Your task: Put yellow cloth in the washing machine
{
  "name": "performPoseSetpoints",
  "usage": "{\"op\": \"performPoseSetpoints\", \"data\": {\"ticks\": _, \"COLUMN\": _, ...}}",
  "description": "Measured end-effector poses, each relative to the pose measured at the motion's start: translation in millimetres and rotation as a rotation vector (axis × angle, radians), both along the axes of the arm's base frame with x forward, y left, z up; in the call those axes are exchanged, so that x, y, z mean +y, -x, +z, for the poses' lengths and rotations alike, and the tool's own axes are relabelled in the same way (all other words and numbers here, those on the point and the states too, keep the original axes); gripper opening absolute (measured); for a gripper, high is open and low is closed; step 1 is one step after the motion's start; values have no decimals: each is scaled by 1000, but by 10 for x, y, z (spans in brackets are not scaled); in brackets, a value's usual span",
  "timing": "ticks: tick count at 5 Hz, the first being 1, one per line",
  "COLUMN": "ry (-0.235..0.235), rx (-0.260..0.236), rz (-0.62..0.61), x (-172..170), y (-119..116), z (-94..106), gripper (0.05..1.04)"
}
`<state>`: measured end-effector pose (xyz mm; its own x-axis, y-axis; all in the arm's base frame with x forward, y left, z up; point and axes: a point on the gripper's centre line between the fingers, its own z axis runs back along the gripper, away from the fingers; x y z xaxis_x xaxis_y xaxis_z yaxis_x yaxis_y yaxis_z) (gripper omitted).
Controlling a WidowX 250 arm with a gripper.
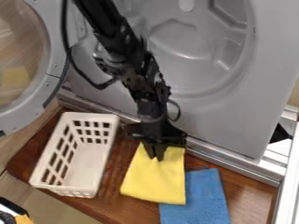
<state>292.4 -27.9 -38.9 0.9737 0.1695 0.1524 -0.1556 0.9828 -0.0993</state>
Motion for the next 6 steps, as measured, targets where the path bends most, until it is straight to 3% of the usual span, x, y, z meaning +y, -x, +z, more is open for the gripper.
{"op": "performPoseSetpoints", "data": {"ticks": 3, "ry": 28, "rx": -146, "rz": 77, "x": 226, "y": -57, "z": 768, "gripper": 63}}
{"op": "performPoseSetpoints", "data": {"ticks": 5, "ry": 59, "rx": -283, "rz": 81, "x": 219, "y": -517, "z": 1146, "gripper": 63}}
{"op": "performPoseSetpoints", "data": {"ticks": 6, "ry": 68, "rx": -306, "rz": 91, "x": 197, "y": -745, "z": 1159, "gripper": 63}}
